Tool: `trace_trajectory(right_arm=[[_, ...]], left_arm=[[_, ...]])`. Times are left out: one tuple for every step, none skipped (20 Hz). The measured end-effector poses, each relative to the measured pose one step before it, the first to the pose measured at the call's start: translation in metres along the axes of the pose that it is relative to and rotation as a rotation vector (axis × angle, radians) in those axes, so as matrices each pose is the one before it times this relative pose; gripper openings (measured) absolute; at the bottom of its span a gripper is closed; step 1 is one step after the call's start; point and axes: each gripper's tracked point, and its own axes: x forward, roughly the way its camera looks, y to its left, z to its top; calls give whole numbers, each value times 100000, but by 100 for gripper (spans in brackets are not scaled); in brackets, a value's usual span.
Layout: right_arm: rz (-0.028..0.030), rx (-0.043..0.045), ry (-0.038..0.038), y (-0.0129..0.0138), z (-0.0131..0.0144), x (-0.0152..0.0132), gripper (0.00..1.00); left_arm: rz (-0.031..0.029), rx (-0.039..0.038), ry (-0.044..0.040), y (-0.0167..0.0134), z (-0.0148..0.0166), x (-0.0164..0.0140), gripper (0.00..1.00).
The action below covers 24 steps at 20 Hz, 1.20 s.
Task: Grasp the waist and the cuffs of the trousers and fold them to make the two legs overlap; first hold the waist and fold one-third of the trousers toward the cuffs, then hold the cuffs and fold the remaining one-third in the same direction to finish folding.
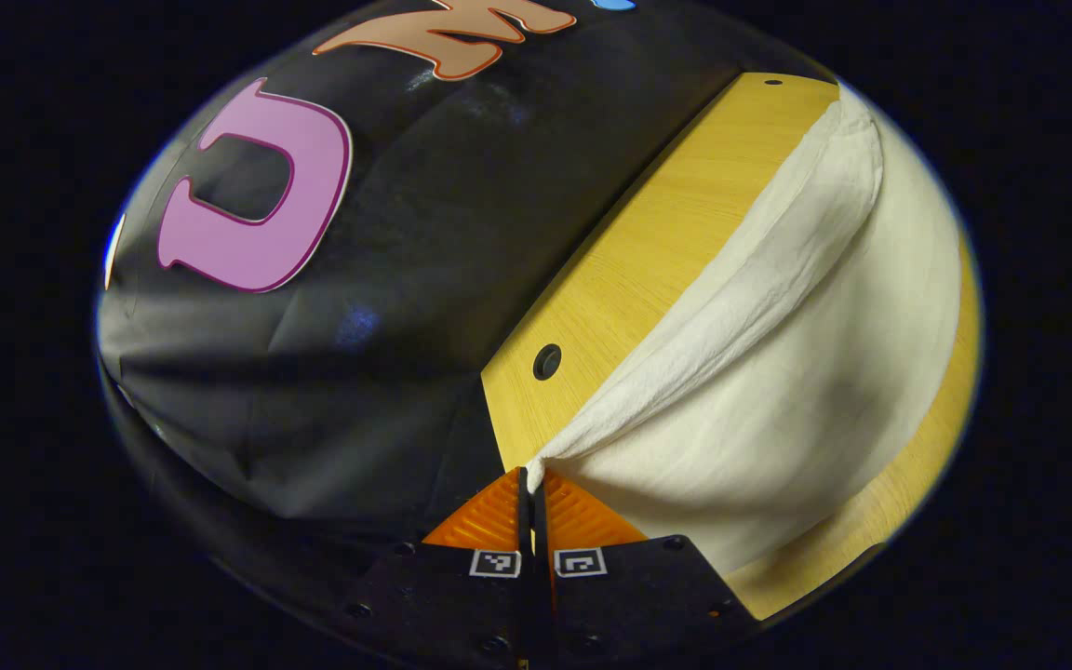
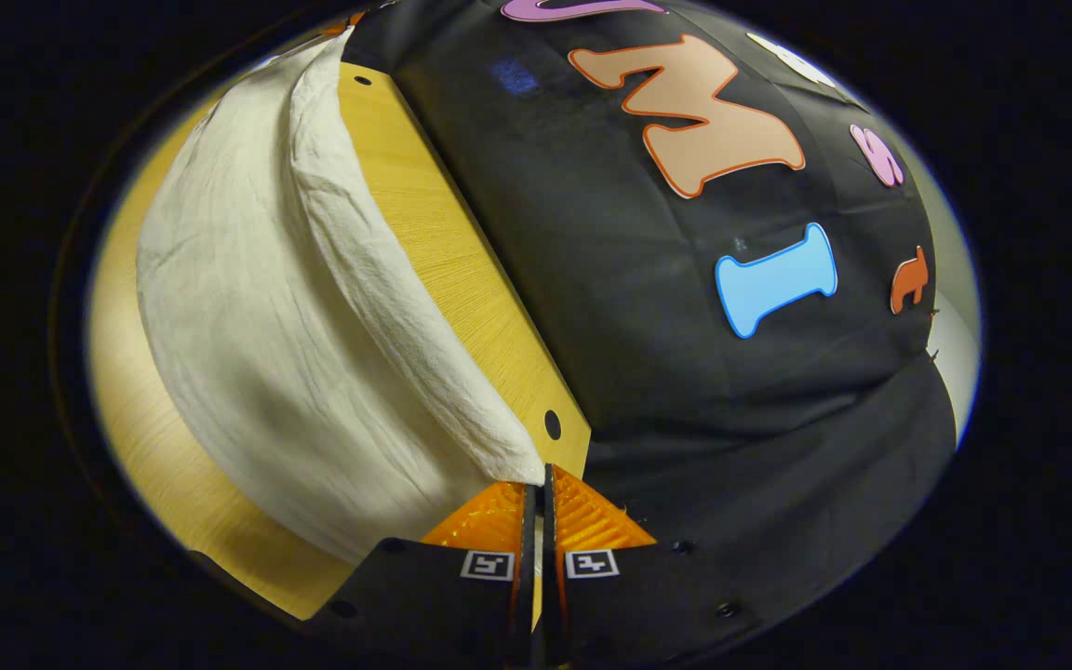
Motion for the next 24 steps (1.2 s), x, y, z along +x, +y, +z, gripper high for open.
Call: trace_trajectory(right_arm=[[1490,-166,378,418,-103,1272,6],[1947,1740,1501,716,-246,2150,6],[1900,2502,2170,590,-279,1292,6],[1542,2466,1938,359,-291,1004,6],[399,999,1057,657,-25,797,3],[139,2117,1843,408,-186,1242,6],[1060,3028,1734,561,-200,291,9],[496,4419,2300,51,-242,71,14],[1334,4895,926,224,81,-379,27],[918,5543,-549,-32,235,-278,45],[637,5483,-897,-6,96,-613,63],[-331,5348,-268,-414,-97,-708,80],[106,7179,296,-248,-513,-1124,98],[926,5600,111,-78,-265,-878,98],[903,11243,631,-130,-1090,-1387,98],[1268,7129,1338,-155,-959,-877,98],[488,5124,819,-156,-788,-561,98],[-411,4203,672,-221,-504,-338,100],[-1241,7287,2072,-821,-1449,-383,98],[-378,8551,2707,-656,-1310,54,100],[-2714,10906,2956,-1269,-1307,-71,100],[-1559,10295,2188,-1050,-627,-140,98],[-554,5836,1617,-481,-486,144,98],[-310,4815,1268,-489,-135,101,100]], left_arm=[[282,802,1493,-503,195,1062,0],[526,-1423,114,-534,431,1195,0],[-331,-1954,-112,-294,182,713,0],[-194,-1936,182,-379,254,702,0],[33,-1358,-232,-99,251,205,0],[-116,-1611,-623,-303,62,671,0],[-687,-2743,67,-354,-130,607,0],[-2289,-3611,-859,-371,-289,148,0],[-3194,-5257,-679,-720,-70,-510,0],[-2667,-5333,-1021,-868,-26,14,33],[-1104,-4174,-607,-359,275,-197,67],[720,-3280,-451,32,-106,-884,100],[1440,-4342,-2327,316,422,-653,95],[1276,-5002,-3290,198,519,-969,95],[438,-6389,-4307,191,844,-1077,100],[-1398,-5834,-4422,-371,957,-1151,95],[-878,-3088,-2663,-280,734,-441,95],[-1066,-3036,-2282,-190,177,-7,95],[-1185,-3812,-2548,-423,808,-747,95],[-2260,-6010,-3556,-597,1674,-1008,95],[-1769,-3427,-1266,-59,747,-207,95],[-344,-1748,-345,-2,165,33,95],[-62,-416,-402,-134,200,-230,96],[-587,-550,-129,-233,263,-165,96]])
